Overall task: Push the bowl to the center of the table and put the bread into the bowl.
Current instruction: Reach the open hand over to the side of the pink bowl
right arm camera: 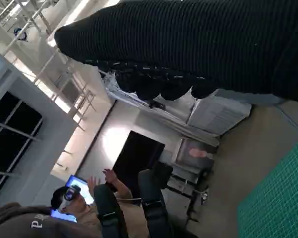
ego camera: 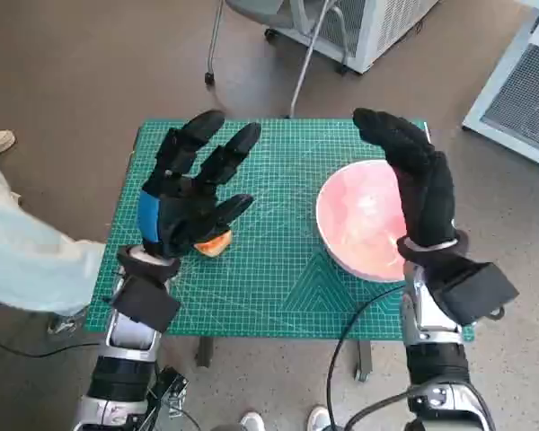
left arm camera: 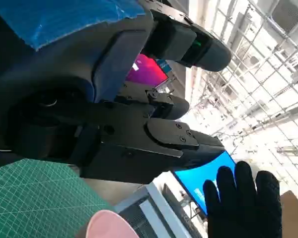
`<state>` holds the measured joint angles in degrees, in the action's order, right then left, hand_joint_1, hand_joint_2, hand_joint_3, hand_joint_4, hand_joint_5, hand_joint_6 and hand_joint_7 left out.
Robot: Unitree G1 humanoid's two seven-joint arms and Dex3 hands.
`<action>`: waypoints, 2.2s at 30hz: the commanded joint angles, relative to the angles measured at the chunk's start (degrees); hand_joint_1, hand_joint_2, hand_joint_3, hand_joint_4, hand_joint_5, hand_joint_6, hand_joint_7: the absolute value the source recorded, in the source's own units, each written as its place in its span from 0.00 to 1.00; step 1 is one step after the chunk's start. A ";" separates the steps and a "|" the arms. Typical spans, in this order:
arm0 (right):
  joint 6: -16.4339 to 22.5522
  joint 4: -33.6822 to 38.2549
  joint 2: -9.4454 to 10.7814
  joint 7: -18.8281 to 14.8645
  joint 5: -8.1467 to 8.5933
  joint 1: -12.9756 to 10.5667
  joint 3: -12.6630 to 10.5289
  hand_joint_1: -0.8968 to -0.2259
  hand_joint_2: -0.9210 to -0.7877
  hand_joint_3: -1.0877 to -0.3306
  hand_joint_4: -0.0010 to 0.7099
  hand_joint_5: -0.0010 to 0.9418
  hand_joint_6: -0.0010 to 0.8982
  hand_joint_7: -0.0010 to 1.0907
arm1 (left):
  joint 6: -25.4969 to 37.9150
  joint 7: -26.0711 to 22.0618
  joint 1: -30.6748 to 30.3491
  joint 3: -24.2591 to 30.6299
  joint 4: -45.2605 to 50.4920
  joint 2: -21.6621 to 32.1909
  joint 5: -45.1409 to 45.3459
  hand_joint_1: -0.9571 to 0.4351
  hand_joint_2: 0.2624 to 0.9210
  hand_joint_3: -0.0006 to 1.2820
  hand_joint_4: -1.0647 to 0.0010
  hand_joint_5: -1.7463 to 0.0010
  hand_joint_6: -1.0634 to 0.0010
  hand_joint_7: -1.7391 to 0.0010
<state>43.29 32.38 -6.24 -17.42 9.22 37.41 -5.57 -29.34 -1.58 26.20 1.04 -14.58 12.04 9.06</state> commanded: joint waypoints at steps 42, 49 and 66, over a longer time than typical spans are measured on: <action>4.06 8.20 -8.11 -0.64 4.29 -3.45 -9.10 0.43 0.00 0.41 0.53 0.00 0.04 0.67 | -0.33 1.37 -2.38 0.85 2.09 -0.49 -0.01 0.61 1.00 0.14 0.60 1.00 0.85 0.68; 7.85 19.65 -11.31 6.39 4.31 -2.08 -15.32 0.44 0.00 0.39 0.52 0.00 0.07 0.62 | 0.05 1.45 -2.85 1.52 2.36 -0.08 -0.22 0.61 1.00 0.14 0.61 1.00 0.86 0.67; 4.40 36.35 -10.05 10.36 4.76 0.86 -18.60 0.64 0.00 0.31 0.39 0.00 0.00 0.63 | 0.65 1.88 -2.11 1.48 1.61 -0.04 0.17 0.61 1.00 0.14 0.63 1.00 0.89 0.66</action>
<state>49.73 65.99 -17.50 -7.21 13.76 38.18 -24.07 -29.06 -0.01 23.75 2.43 -12.93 11.74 9.22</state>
